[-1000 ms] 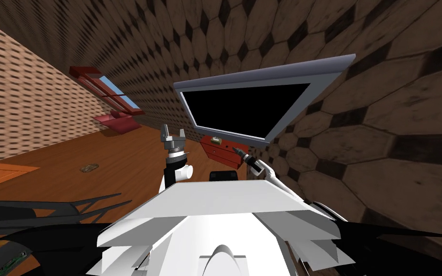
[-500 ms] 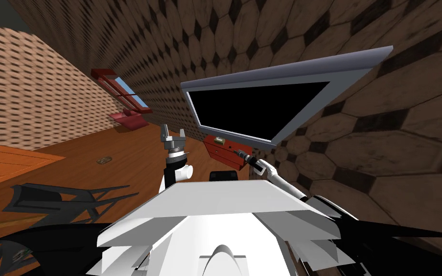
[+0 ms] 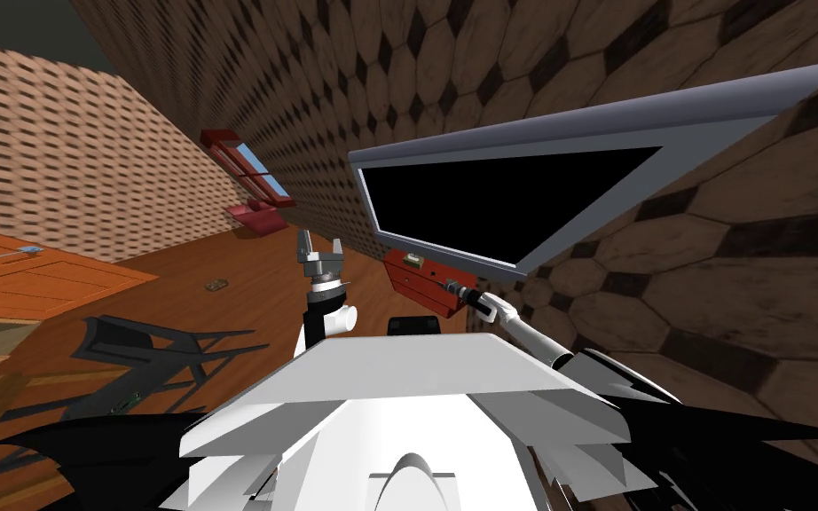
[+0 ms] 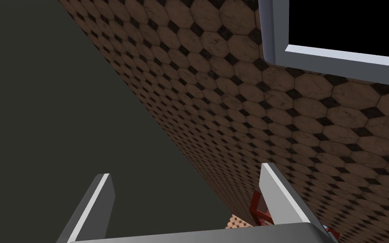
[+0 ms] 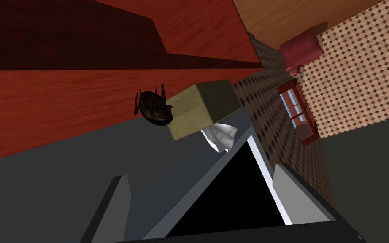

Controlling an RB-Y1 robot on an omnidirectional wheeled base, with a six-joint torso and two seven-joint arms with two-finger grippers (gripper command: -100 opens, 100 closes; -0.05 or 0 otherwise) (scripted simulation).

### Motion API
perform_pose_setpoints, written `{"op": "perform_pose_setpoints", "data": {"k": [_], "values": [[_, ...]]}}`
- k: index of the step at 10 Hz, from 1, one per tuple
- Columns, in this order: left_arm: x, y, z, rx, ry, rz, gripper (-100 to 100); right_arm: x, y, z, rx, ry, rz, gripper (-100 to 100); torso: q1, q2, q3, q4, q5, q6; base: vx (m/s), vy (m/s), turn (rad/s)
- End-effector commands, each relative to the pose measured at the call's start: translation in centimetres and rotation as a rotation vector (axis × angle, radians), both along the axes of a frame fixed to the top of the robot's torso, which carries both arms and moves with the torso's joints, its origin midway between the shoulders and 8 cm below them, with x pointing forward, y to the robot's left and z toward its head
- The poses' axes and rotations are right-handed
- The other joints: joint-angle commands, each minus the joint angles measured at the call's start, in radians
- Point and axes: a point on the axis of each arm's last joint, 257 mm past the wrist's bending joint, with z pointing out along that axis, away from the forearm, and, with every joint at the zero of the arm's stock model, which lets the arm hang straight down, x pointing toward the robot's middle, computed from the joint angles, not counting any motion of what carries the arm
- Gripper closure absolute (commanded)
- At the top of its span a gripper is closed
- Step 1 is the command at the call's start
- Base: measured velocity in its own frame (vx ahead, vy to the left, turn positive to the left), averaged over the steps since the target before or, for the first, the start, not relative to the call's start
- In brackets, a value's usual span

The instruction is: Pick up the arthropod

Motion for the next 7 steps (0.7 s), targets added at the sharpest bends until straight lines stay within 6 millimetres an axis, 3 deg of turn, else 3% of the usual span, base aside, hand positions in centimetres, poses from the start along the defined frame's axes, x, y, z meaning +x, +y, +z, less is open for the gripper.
{"op": "perform_pose_setpoints", "data": {"k": [1,2,4,5,6,7], "values": [[0.0,0.0,0.0,0.000,0.000,0.000,0,-0.5,-2.6,-1.6,-0.112,0.006,0.029,-100,0.000,0.000,0.000,0.000,0.000,0.000,0.027,0.088,0.158],[0.0,0.0,0.0,0.000,0.000,0.000,0,-0.5,-2.8,-1.7,-0.115,0.010,0.026,-100,0.001,-0.001,0.000,0.000,0.000,-0.001,0.023,0.072,0.074],[0.0,0.0,0.0,0.000,0.000,0.000,0,-0.7,-6.9,-3.2,-0.292,0.009,0.086,-100,0.002,0.000,0.000,0.000,0.000,-0.001,0.025,0.107,0.225],[0.0,0.0,0.0,0.000,0.000,0.000,0,-0.9,-7.5,-3.6,-0.305,0.016,0.081,-100,0.004,-0.001,-0.001,0.000,0.001,-0.001,0.026,0.089,0.085],[0.0,0.0,0.0,0.000,0.000,0.000,0,-0.9,-9.7,-4.0,-0.392,0.013,0.114,-100,0.002,0.000,0.000,0.000,0.000,0.000,0.019,0.109,0.156],[0.0,0.0,0.0,0.000,0.000,0.000,0,-1.1,-10.1,-4.3,-0.397,0.020,0.108,-100,0.003,0.000,0.000,0.000,0.001,0.000,0.015,0.080,0.073]]}}
